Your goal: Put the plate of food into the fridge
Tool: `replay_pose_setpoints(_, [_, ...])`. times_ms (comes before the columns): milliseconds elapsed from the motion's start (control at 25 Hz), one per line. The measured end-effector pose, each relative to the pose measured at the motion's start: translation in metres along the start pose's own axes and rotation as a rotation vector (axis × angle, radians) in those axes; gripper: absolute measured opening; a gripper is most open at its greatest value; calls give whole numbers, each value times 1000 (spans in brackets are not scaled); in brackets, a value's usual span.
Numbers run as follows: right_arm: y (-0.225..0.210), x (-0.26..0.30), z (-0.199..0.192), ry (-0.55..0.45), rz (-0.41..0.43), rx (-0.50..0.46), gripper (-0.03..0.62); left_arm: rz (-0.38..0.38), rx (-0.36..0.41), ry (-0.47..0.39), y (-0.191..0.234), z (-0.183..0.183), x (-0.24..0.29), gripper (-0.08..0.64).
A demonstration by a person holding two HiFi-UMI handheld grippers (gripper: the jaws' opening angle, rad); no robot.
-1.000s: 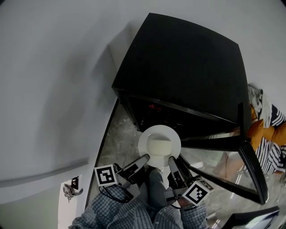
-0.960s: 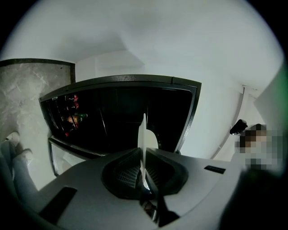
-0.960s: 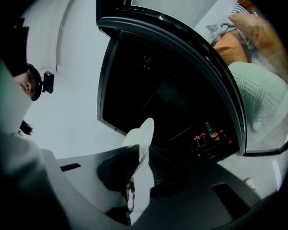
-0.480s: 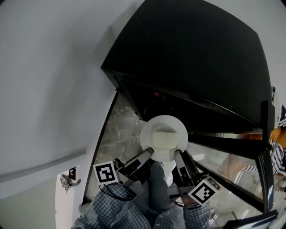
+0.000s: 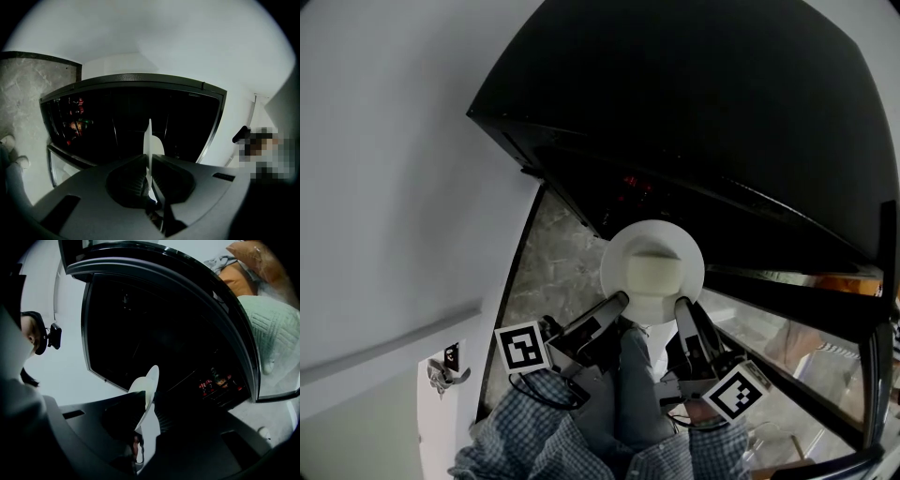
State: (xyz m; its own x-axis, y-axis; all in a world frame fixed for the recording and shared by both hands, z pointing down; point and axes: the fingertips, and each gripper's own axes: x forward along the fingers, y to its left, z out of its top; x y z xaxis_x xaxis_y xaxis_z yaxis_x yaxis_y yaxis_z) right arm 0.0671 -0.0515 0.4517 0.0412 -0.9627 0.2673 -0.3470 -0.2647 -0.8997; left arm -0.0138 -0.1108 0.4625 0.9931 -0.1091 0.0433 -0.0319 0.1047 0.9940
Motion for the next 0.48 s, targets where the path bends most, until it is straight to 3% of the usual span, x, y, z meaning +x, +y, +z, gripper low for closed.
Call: replay_pose_setpoints(480, [-14, 10, 10, -9, -18, -47, 64, -11, -10, -15, 10, 6, 14, 32])
